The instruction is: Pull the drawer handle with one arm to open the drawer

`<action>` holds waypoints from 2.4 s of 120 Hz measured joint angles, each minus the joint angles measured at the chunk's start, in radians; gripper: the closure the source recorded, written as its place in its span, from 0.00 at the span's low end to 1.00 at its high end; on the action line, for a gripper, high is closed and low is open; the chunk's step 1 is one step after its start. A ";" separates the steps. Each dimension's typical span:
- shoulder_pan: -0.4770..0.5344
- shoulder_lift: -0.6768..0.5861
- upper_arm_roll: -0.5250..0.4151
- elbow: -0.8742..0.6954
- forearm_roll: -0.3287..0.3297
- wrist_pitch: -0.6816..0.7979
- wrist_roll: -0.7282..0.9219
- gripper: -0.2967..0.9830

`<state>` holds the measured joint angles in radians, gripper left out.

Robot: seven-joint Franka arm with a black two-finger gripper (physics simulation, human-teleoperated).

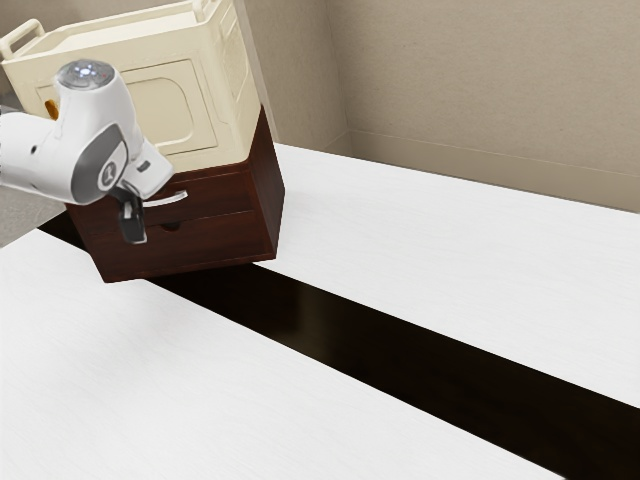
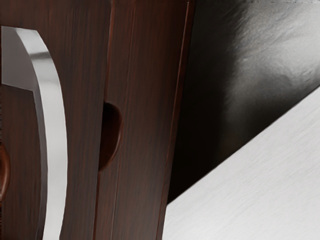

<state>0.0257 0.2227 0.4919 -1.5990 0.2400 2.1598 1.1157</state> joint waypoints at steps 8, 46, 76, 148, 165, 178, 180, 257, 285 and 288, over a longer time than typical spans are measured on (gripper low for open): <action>0.001 0.012 -0.006 0.010 -0.003 0.003 0.003 0.23; 0.095 0.056 -0.109 0.044 -0.021 0.021 0.022 0.23; 0.109 0.075 -0.138 0.055 -0.024 0.026 0.031 0.23; 0.087 -0.064 -0.138 -0.100 -0.025 0.024 0.039 0.26; 0.079 -0.083 -0.139 -0.127 -0.021 0.022 0.040 0.23; 0.078 -0.101 -0.139 -0.152 -0.019 0.020 0.040 0.23; 0.077 -0.106 -0.139 -0.156 -0.019 0.019 0.040 0.23; 0.036 -0.286 -0.133 -0.336 -0.009 0.008 0.041 0.25; 0.007 -0.341 -0.129 -0.391 0.019 0.005 0.042 0.24; 0.006 -0.344 -0.128 -0.394 0.020 0.004 0.042 0.23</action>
<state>0.0317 -0.1212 0.3638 -1.9932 0.2605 2.1640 1.1572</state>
